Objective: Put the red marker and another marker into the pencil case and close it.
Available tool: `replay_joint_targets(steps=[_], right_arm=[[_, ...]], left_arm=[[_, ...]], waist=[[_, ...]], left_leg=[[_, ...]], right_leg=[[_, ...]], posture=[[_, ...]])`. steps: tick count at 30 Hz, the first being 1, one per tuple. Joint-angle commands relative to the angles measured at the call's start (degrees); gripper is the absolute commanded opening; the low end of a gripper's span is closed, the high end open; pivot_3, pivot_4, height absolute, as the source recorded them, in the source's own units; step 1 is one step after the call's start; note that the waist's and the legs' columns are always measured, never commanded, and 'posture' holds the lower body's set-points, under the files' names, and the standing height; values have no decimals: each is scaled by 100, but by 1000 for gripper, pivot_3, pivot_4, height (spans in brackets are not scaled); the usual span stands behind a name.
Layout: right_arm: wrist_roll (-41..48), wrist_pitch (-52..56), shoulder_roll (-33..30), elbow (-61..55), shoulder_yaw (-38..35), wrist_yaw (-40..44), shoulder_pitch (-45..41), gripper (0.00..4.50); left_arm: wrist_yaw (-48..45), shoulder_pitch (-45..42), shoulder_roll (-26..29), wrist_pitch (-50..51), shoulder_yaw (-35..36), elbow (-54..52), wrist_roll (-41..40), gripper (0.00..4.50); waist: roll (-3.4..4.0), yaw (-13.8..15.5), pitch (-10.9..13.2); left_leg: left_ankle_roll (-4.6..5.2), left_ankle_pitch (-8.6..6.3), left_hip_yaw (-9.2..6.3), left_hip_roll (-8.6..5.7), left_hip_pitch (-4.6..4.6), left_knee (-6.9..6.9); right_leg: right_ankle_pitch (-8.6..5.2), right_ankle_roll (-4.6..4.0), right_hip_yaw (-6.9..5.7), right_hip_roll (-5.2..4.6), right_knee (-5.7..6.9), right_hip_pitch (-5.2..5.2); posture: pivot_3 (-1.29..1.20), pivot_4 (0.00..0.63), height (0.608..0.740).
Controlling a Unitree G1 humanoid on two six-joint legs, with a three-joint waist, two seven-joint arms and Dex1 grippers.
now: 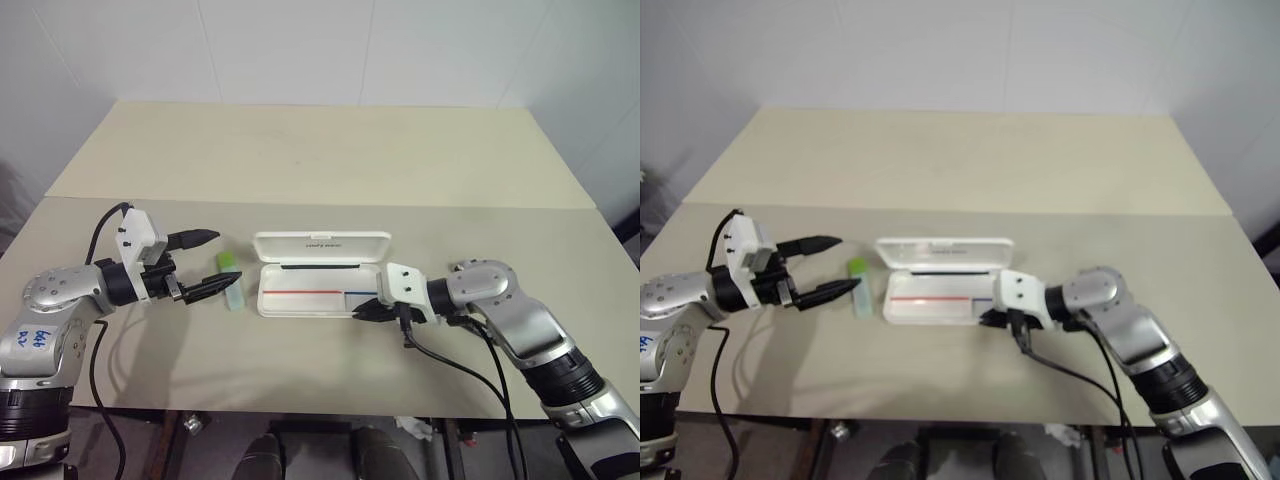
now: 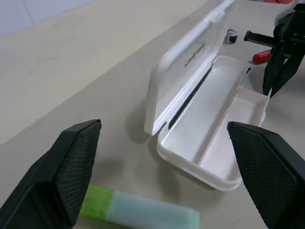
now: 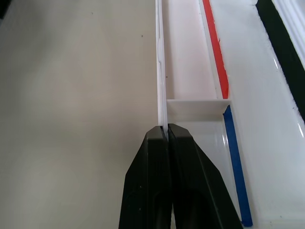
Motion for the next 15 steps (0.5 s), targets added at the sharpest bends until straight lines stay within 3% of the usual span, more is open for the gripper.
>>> replay_joint_targets(steps=[1, 10, 15], right_arm=[[-27, -225, 65, 2, -35, -40, -116, 14], [-13, -300, 33, 21, -93, -21, -125, 14], [-9, -311, 25, 29, -117, -37, -131, 1434]], left_arm=[[58, 4, -3, -12, 187, -197, -144, 4500], [81, -23, -24, -43, 153, -170, -152, 4500], [78, -60, -51, -61, 111, -140, -137, 4500]], waist=[[0, 3, 0], [0, 0, 0], [0, 1, 0]], left_leg=[[0, 0, 0, 0, 0, 0], [0, 0, 0, 0, 0, 0], [0, 0, 0, -1, 0, 0]], right_leg=[[0, 0, 0, 0, 0, 0], [0, 0, 0, 0, 0, 0], [0, 0, 0, 0, 0, 1]], posture=[[0, 150, 740], [0, 150, 740], [0, 150, 740]])
